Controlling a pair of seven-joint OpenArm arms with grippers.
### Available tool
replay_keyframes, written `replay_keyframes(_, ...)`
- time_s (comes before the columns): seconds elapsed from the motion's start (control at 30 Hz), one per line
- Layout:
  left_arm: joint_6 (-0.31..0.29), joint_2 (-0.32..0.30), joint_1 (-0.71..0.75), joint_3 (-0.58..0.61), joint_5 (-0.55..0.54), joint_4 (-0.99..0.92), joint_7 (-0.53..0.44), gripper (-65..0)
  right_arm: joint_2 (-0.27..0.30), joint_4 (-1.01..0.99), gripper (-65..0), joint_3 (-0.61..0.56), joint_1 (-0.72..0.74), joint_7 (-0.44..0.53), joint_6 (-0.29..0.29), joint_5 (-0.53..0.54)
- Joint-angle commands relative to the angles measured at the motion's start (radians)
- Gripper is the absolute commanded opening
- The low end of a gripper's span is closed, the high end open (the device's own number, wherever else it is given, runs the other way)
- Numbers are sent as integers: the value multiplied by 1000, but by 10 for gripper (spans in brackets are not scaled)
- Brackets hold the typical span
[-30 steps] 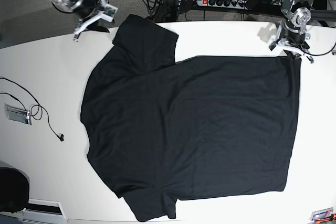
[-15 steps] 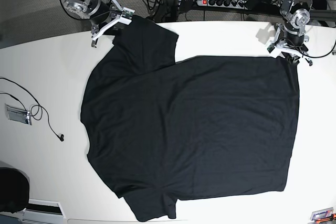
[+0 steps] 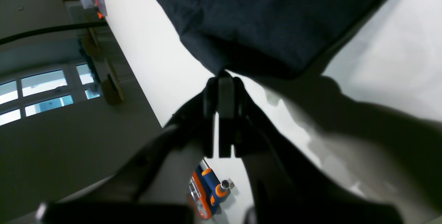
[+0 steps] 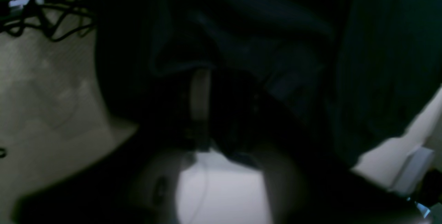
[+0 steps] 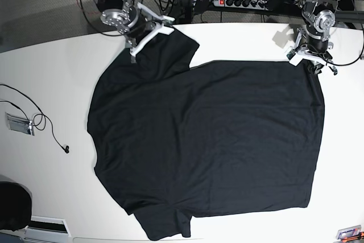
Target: Fold the T-shirt properly
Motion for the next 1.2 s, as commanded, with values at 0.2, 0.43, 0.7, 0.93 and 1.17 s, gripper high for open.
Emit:
replay_keyframes(0.2, 19, -16, 13, -10, 5, 12, -4, -650, 3, 14, -650, 11, -10, -55, -8, 3)
replay_keyframes(0.43, 19, -13, 13, -10, -49, 12, -9, -650, 3, 18, -650, 117, -13, -50, -8, 87)
replay_keyframes(0.7, 24, -13, 14, -39, -130, 14, -10, -650, 3, 21, -650, 227, -5, -24, -8, 242)
replay_keyframes(0.93, 24, -13, 14, -39, -129, 14, -10, -650, -1, 22, -650, 229, 10, 8, -8, 248)
replay_keyframes(1.17, 27, -13, 11, -39, -133, 14, -10, -650, -29, 22, -650, 308, 118, 0, -8, 425)
